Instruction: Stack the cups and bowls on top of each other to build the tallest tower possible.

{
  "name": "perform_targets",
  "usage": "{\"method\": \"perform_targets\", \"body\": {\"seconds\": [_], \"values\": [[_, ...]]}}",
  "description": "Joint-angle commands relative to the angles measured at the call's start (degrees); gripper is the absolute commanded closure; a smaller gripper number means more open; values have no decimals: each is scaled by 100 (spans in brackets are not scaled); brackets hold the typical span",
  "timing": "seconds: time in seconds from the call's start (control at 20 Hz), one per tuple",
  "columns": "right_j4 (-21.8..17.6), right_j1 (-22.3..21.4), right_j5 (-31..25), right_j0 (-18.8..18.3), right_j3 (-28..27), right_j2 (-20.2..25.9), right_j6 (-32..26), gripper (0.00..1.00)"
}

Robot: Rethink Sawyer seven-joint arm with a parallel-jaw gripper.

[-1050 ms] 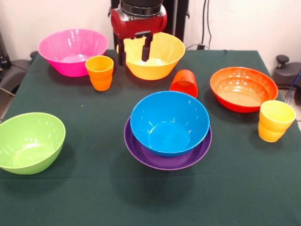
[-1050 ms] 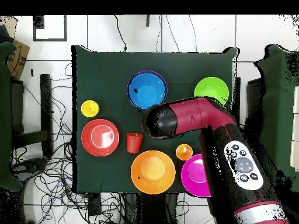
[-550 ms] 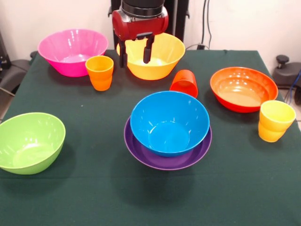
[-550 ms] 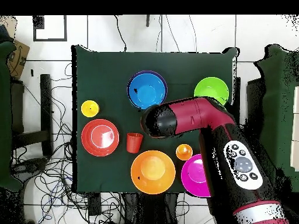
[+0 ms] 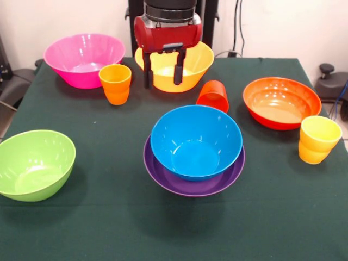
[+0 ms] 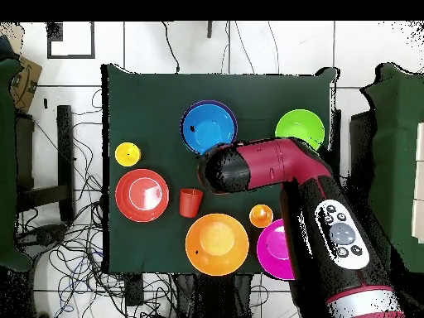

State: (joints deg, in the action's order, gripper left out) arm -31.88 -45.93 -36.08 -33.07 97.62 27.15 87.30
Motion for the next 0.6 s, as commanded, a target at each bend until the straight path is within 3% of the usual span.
{"method": "perform_targets", "body": {"seconds": [0.05, 0.25, 0.6], "values": [[384, 407, 557, 283, -458, -383, 1545, 0], [514, 578, 283, 326, -783, -439, 1380, 0], [555, 555, -133, 281, -858, -427, 1047, 0]]}}
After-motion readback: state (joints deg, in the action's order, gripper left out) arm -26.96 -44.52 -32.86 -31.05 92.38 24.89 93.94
